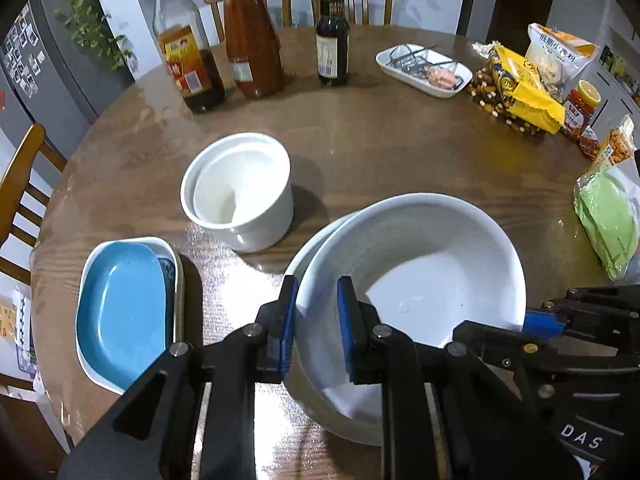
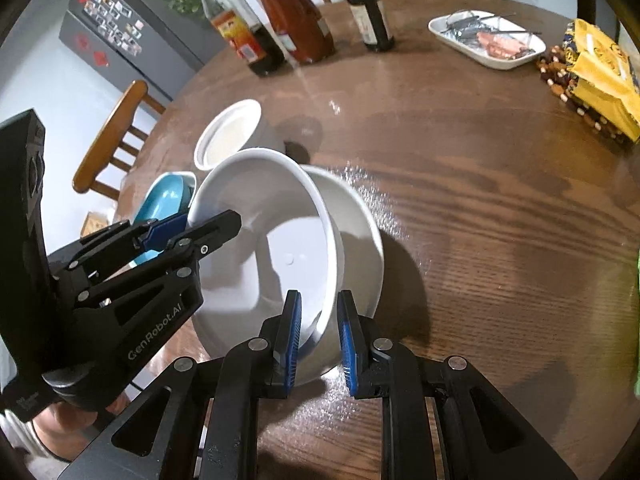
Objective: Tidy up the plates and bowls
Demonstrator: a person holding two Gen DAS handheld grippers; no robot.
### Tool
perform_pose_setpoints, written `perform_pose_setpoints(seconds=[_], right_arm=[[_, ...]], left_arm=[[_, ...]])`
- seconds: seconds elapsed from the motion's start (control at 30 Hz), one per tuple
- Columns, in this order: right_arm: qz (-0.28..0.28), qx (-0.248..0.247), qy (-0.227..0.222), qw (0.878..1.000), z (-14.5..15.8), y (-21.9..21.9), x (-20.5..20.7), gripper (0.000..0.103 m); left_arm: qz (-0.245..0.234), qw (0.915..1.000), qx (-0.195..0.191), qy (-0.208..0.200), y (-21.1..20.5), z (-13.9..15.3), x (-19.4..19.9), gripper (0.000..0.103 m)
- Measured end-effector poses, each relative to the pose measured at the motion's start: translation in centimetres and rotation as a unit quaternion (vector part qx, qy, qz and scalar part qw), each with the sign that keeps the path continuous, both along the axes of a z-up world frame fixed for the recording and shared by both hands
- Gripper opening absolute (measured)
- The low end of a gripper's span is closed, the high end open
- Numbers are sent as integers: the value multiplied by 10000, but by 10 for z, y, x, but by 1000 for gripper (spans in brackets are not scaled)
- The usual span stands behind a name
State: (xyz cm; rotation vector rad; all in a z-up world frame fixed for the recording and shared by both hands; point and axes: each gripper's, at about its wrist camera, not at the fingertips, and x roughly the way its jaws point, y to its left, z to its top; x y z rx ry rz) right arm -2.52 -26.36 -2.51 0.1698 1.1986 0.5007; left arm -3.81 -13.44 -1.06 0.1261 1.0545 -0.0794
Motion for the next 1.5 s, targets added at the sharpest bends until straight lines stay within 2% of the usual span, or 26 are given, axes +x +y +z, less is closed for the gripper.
perform_pose_setpoints(seconds=[0.33, 0.8, 1.5], right_arm=[[239, -472, 94, 9986, 4, 11, 5, 20], [501, -1053, -93, 9931, 5, 24, 11, 20], [36, -1310, -377, 9907, 8, 11, 39, 20]], left_arm=[[-28, 9998, 70, 185, -2, -5, 3, 20], [-71, 9998, 1, 191, -2, -9, 4, 20], [-159, 9997, -166, 68, -17, -14, 32, 20]])
